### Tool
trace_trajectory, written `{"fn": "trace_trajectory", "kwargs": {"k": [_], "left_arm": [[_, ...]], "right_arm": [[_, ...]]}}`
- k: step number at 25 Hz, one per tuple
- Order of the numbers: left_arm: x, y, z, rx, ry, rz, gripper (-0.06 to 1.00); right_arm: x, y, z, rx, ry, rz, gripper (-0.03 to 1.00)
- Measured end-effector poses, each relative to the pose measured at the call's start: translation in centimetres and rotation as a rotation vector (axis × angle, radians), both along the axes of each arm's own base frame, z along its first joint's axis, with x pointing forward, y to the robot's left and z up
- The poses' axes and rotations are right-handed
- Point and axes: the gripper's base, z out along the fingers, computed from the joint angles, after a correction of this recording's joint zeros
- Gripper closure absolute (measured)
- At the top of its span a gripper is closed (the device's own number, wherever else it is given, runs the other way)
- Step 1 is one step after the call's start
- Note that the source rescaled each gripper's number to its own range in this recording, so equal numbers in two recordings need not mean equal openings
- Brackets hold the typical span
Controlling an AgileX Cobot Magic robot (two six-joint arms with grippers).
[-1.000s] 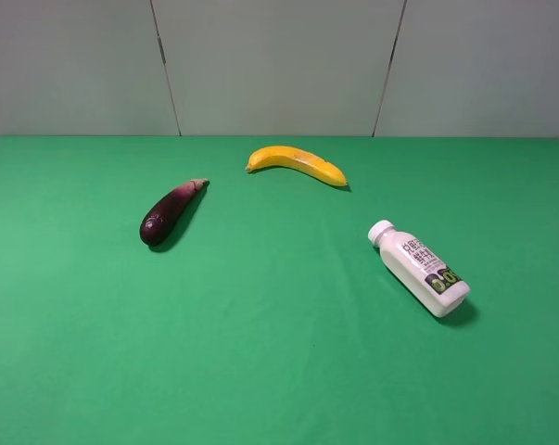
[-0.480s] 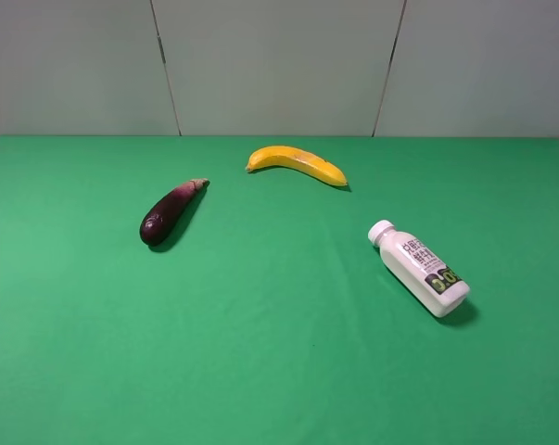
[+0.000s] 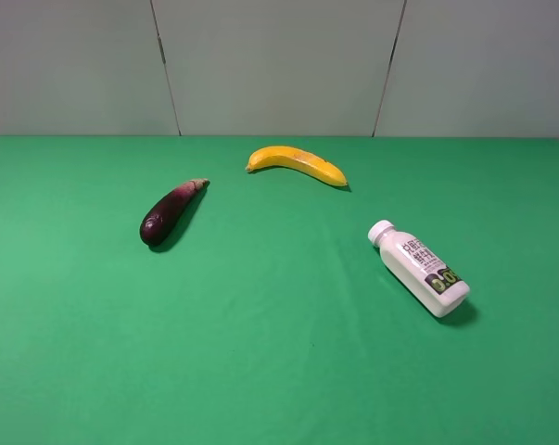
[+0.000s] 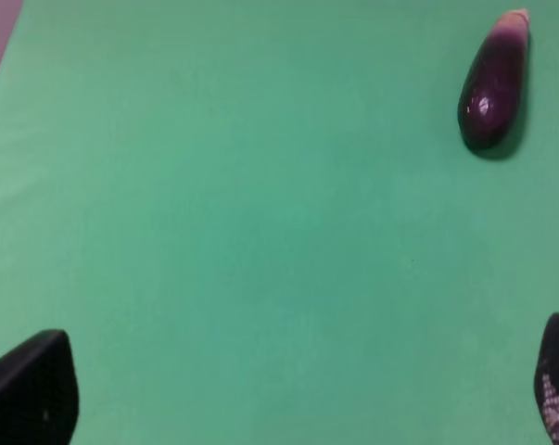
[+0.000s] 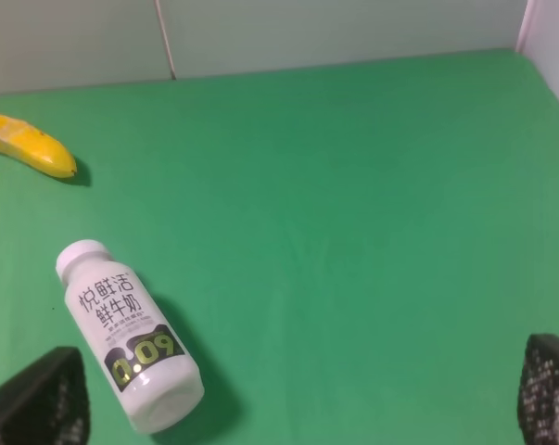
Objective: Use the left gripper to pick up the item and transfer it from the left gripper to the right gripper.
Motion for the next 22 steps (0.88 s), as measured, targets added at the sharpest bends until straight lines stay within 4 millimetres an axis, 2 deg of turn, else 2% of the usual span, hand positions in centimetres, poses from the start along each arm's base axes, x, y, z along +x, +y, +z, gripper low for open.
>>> {"fn": "trace_trajectory", "kwargs": {"k": [22], "left_arm": [[0.00, 0.04, 0.00, 0.000, 0.000, -0.039, -0.02]], "right_arm": [[0.00, 0.00, 0.00, 0.000, 0.000, 0.000, -0.03]]}}
